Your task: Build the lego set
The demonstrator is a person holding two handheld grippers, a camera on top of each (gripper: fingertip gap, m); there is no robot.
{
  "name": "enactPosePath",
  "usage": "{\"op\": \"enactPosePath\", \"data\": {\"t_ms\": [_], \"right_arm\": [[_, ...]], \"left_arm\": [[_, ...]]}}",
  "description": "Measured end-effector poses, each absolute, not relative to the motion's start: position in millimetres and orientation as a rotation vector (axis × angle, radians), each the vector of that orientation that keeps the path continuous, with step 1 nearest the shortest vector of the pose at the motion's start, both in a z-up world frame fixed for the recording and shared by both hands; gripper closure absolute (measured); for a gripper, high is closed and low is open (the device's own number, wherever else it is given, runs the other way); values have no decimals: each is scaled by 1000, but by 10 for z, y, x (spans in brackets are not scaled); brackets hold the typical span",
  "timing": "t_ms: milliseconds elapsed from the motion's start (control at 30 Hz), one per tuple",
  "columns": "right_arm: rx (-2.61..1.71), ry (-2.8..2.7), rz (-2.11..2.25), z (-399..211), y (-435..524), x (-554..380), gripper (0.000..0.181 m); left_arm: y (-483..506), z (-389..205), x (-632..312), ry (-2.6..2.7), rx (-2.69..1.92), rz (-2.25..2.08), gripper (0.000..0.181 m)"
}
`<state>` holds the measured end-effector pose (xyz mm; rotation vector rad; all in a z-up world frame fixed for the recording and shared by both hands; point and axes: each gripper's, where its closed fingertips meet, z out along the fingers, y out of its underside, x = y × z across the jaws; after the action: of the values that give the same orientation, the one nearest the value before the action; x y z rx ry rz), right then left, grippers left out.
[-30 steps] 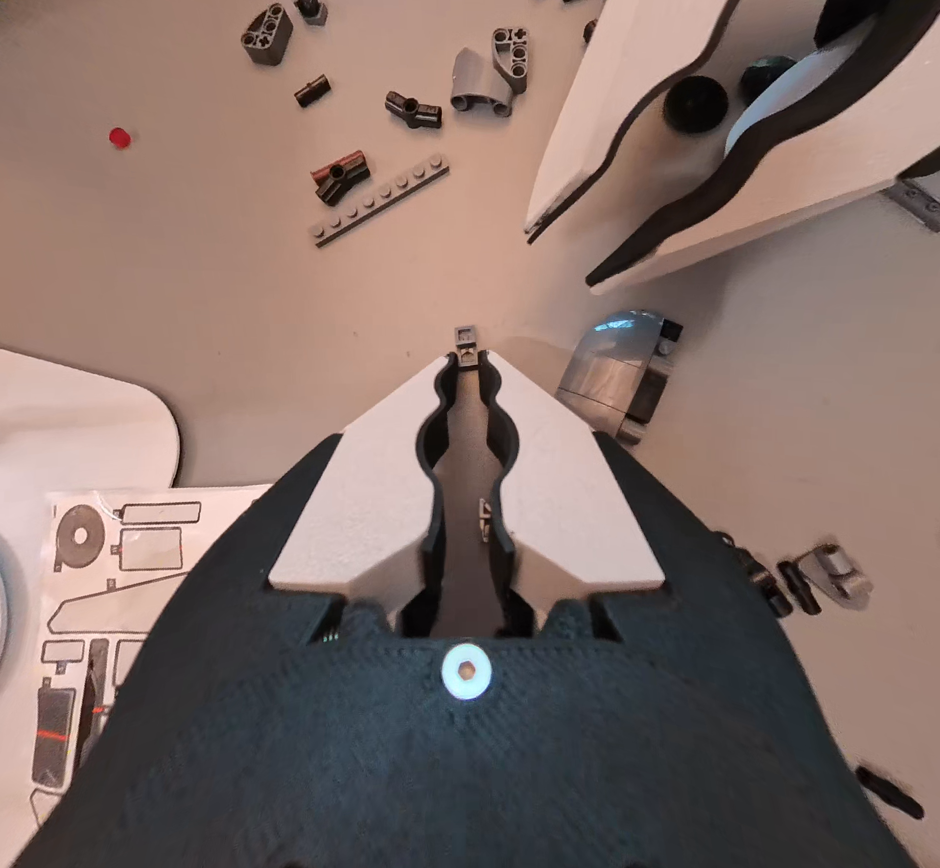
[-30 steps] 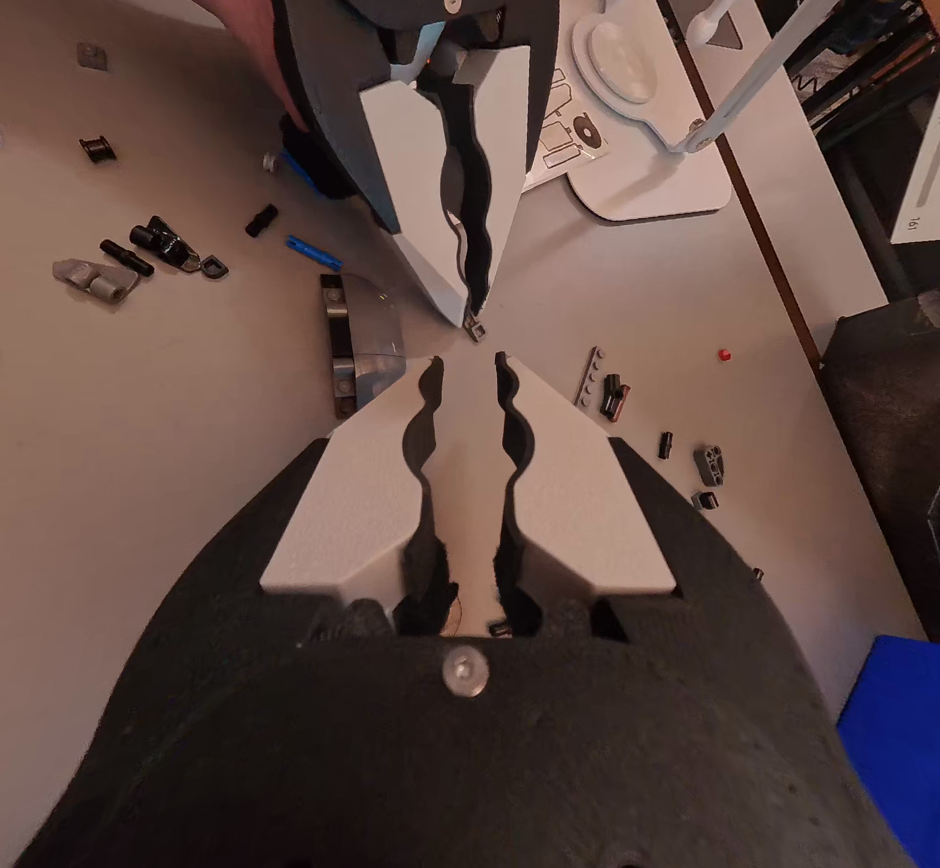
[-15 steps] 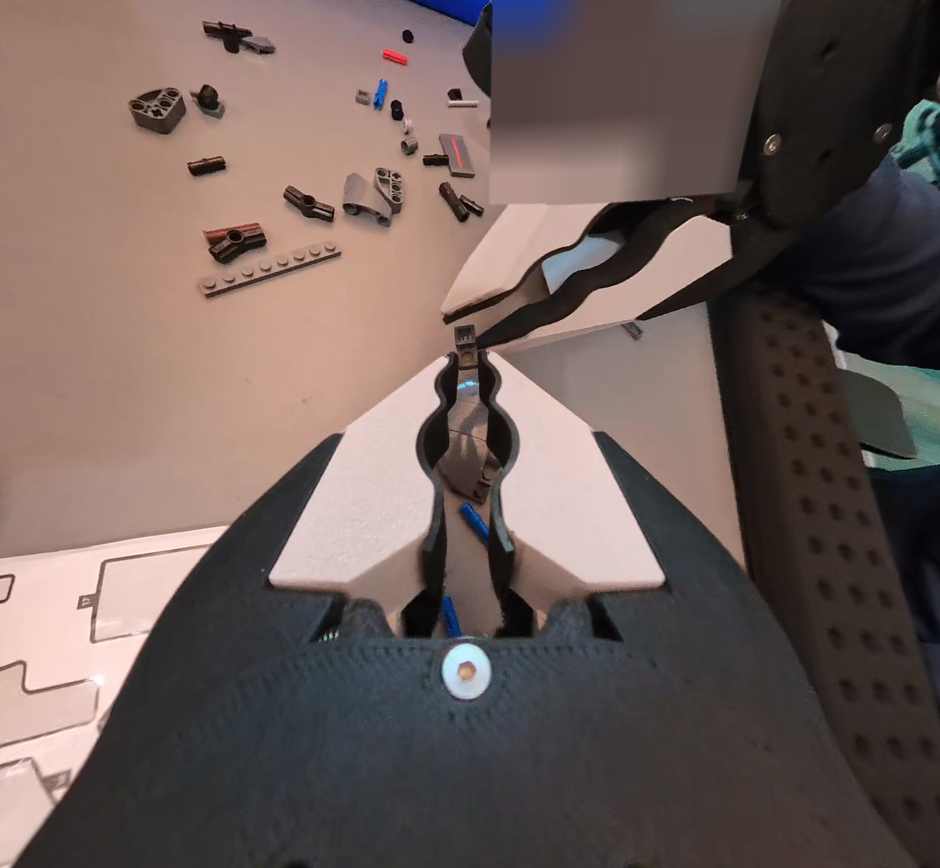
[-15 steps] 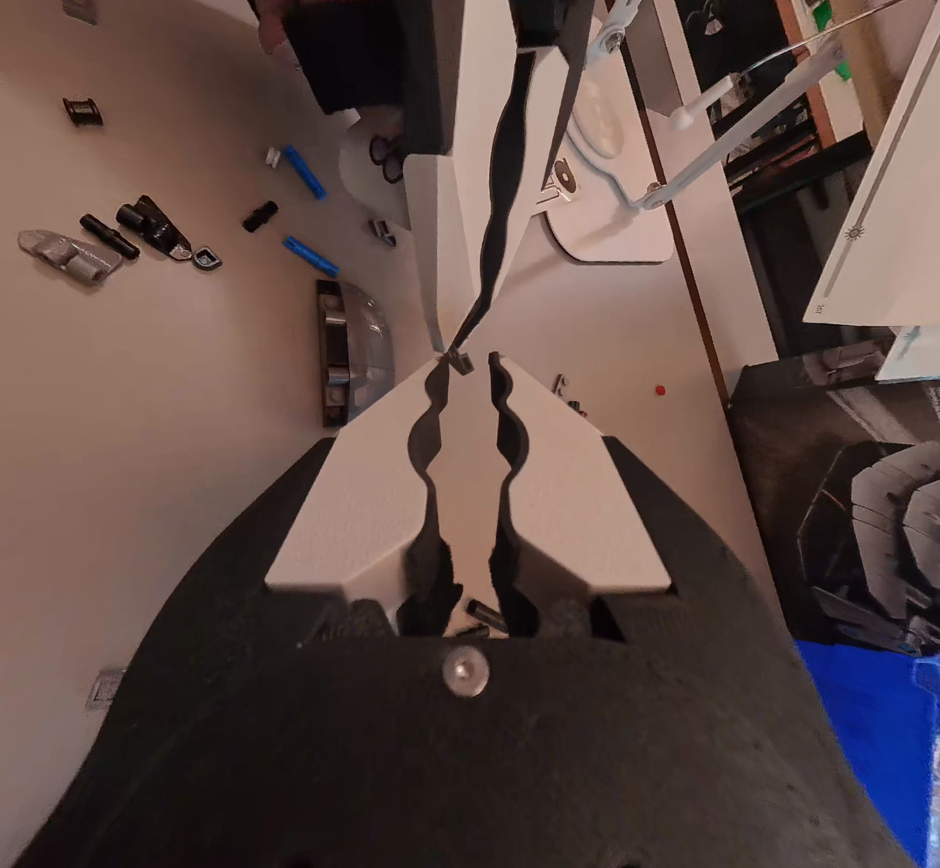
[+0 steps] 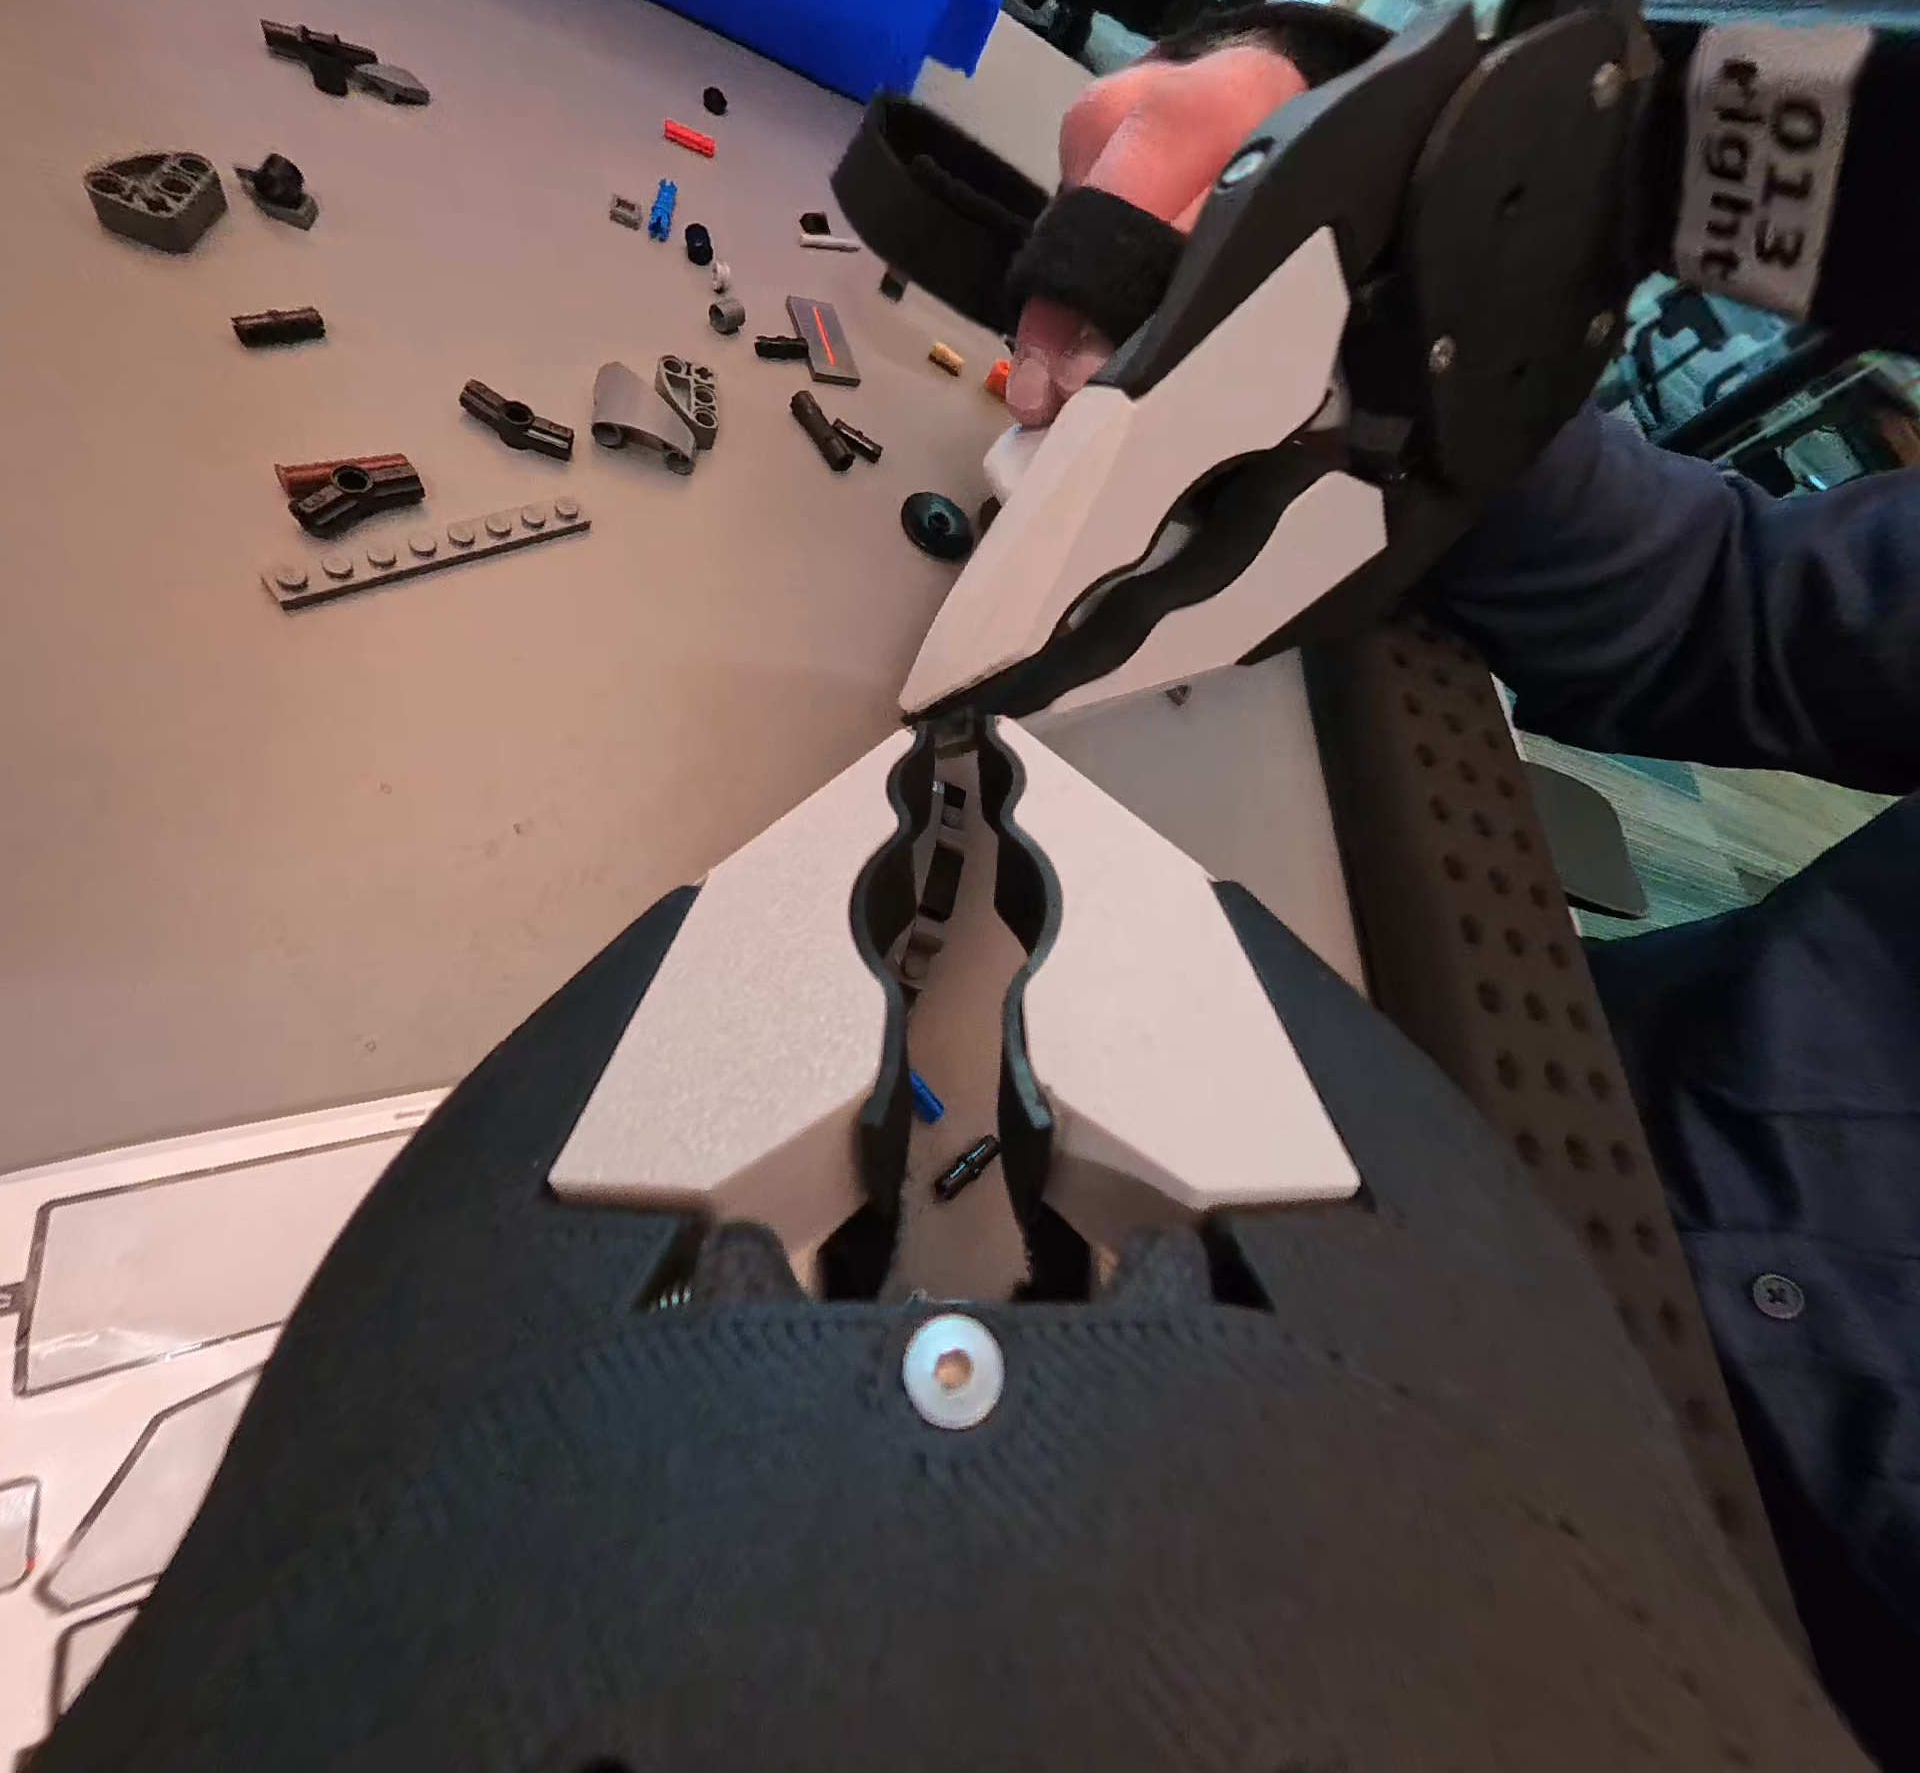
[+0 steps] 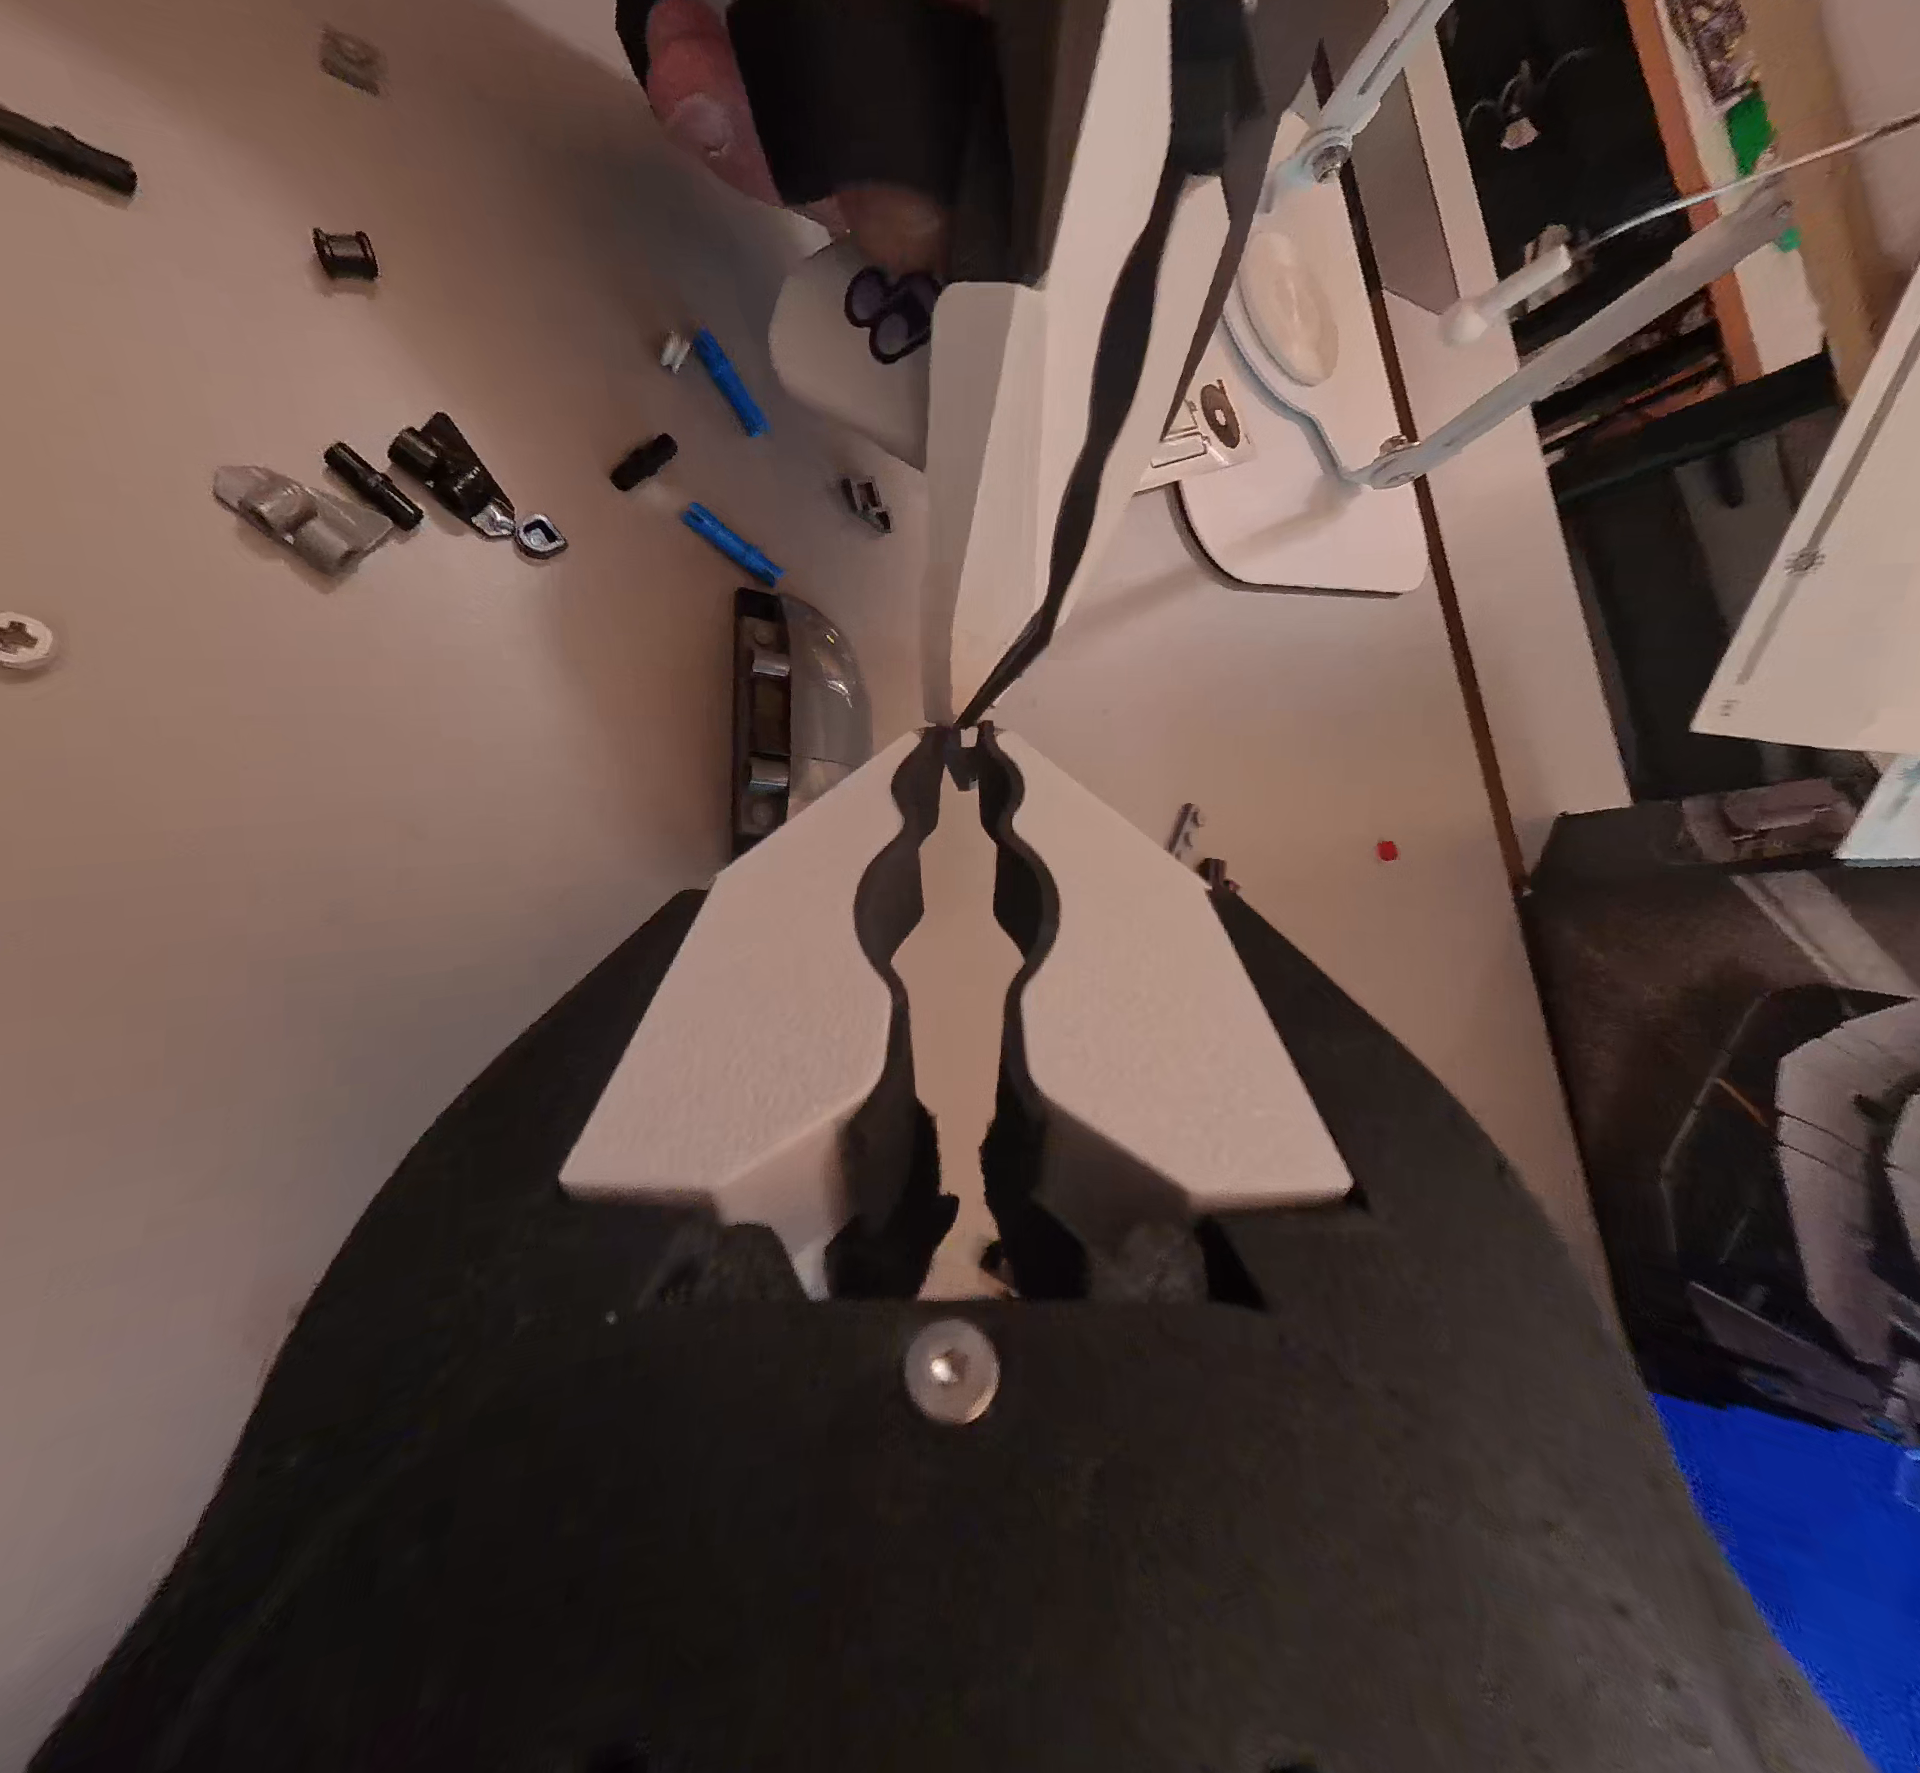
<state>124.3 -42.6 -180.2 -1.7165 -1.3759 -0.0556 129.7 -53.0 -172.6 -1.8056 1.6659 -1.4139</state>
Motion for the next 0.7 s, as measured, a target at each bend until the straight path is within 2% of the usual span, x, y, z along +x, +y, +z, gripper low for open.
{"op": "enactPosePath", "data": {"t_ms": [100,267,600,700], "right_arm": [[-1777,-1259,176,-1722,-450,1235,178],[-1810,-1121,428,-1581,-476,1264,178],[-1816,-1127,466,-1597,-500,1235,177],[-1766,-1141,297,-1543,-435,1297,164]], "left_arm": [[-484,-1653,1284,1663,-1735,-1350,165],[-511,-1557,1322,1679,-1621,-1270,167],[-577,-1523,1322,1686,-1615,-1338,180],[-536,-1487,1306,1625,-1666,-1420,181]]}}
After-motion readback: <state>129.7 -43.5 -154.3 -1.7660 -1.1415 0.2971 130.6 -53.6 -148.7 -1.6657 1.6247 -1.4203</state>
